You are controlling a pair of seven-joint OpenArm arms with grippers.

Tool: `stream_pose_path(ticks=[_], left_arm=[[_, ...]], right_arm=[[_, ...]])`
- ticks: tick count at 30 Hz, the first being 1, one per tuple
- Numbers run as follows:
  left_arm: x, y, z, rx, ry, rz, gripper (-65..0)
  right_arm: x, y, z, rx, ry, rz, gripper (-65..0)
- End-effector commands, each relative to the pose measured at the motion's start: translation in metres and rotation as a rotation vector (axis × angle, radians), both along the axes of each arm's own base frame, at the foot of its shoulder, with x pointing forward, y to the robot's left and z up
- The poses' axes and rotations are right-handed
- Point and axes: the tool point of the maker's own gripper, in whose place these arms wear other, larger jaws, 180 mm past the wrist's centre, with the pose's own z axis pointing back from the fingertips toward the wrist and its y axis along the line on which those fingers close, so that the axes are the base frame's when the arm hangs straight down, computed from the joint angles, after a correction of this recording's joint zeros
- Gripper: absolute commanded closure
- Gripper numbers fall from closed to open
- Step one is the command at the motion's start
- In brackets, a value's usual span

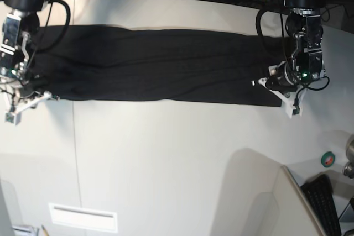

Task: Layout the t-shirt on the table in an organized manner, then fold the t-shirt properly
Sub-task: 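Grasp the folded strip ends with both grippers and straighten it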

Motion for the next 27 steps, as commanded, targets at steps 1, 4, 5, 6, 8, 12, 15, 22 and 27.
stream_pose_path(ticks=[1,4,5,6,8,12,15,22,27], left_arm=[[0.008,0.006,0.012,0.022,-0.039,-0.003,0.0],[0.012,0.005,0.018,0.025,-0.058,-0.009,0.0],[0.012,0.005,0.018,0.025,-0.058,-0.009,0.0],[0.012,0.004,0.018,0.023,-0.058,-0.009,0.0],[0.013,0.005,0.019,0.024,-0.063,-0.008,0.0],[0.006,0.022,0.021,0.039,-0.063,0.029,0.0],[0.006,0.032,0.039,0.059,-0.113,0.052,0.0],[0.006,0.037,0.07,0.093,-0.196,0.049,-9.2],[0.004,0.03,0.065,0.084,-0.179,-0.061,-55.5]], right_arm=[[0.005,0.005,0.014,0.001,-0.039,0.011,0.0],[-0.009,0.017,-0.001,0.043,0.036,0.011,0.0],[-0.014,0.017,-0.014,0.057,0.07,0.005,0.0],[-0.014,0.018,-0.024,0.073,0.089,-0.003,0.0],[-0.013,0.019,-0.042,0.097,0.119,-0.015,0.0],[-0.011,0.014,-0.029,0.083,0.102,-0.016,0.0],[-0.014,0.017,-0.006,0.051,0.067,0.01,0.0],[-0.018,0.024,-0.039,0.112,0.148,-0.007,0.0],[-0.019,0.02,-0.003,0.046,0.058,0.021,0.0]])
